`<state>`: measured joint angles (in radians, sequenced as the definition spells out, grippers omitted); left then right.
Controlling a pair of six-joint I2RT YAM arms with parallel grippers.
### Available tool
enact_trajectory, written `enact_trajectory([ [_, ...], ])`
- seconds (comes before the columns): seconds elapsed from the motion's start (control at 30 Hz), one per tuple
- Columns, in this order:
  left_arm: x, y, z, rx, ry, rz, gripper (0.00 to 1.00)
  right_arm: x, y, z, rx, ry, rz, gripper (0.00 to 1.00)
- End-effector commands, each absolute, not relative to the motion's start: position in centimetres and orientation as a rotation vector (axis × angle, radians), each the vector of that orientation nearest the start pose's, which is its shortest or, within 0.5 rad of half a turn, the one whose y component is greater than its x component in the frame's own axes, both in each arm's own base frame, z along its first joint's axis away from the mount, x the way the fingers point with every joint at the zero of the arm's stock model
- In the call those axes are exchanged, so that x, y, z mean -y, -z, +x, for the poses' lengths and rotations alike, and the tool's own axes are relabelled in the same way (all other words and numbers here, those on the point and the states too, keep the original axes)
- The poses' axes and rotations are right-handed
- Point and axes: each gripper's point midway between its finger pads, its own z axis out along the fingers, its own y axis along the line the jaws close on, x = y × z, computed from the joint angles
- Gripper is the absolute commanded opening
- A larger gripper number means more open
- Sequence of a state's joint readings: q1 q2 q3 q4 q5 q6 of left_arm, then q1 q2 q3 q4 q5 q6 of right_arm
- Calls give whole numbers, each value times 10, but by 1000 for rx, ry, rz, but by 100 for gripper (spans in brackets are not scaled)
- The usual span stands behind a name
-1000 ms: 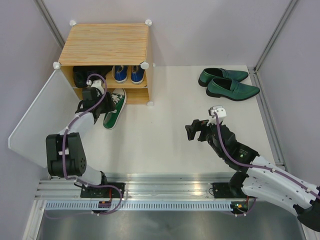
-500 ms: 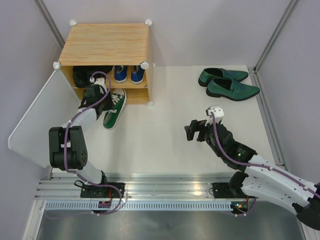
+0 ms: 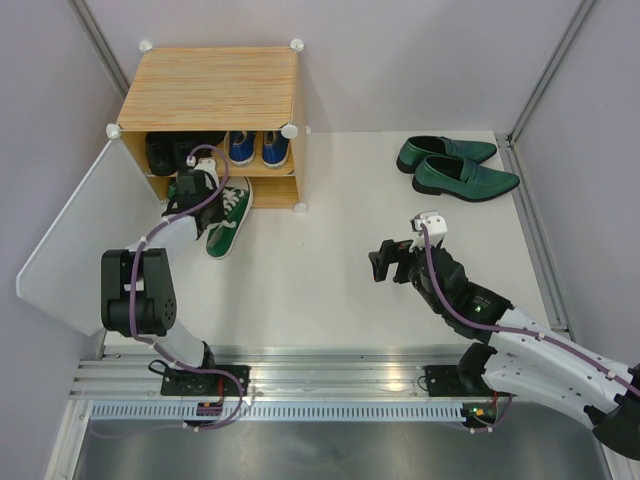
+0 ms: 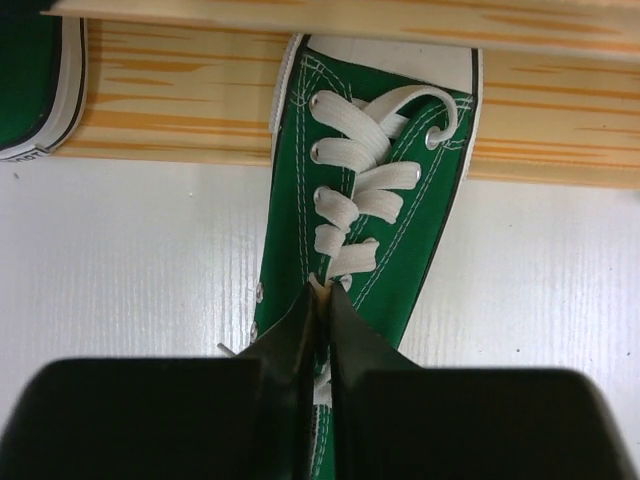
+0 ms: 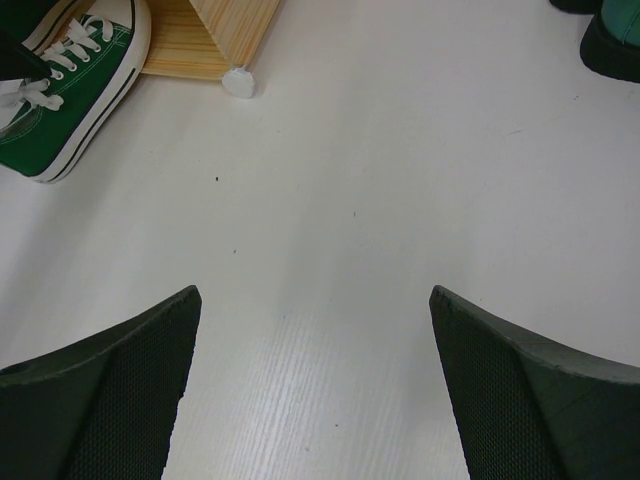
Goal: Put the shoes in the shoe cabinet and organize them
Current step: Pick up the shoe from the center of the board.
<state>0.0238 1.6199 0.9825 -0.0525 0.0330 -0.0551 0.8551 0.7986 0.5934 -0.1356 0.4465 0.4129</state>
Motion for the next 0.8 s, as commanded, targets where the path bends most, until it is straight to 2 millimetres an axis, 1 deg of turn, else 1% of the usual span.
enact_trajectory([
  [0.0,-10,-102,443,-2228,-19,-55,2,-188,-204,247,-1870,-443,-115,98],
  [0.17,-19,-129,448,-2169,-70,-63,2,-189,-204,247,-1871,-445,-121,98],
  [0.27,-22,-148,456,-2129,-91,-67,2,-189,-202,247,-1875,-441,-121,98],
  [0.37,-25,-159,461,-2104,-106,-78,2,-189,-203,247,-1874,-442,-121,98],
  [0.43,-29,-161,463,-2098,-137,-56,2,-189,-202,247,-1875,-440,-123,98],
  [0.53,-37,-160,465,-2090,-182,-81,2,-190,-201,247,-1879,-438,-123,98],
  [0.7,-45,-168,470,-2060,-209,-102,2,-190,-200,248,-1884,-432,-126,98],
  [0.77,-48,-171,475,-2054,-217,-102,2,-191,-199,249,-1887,-430,-129,98],
])
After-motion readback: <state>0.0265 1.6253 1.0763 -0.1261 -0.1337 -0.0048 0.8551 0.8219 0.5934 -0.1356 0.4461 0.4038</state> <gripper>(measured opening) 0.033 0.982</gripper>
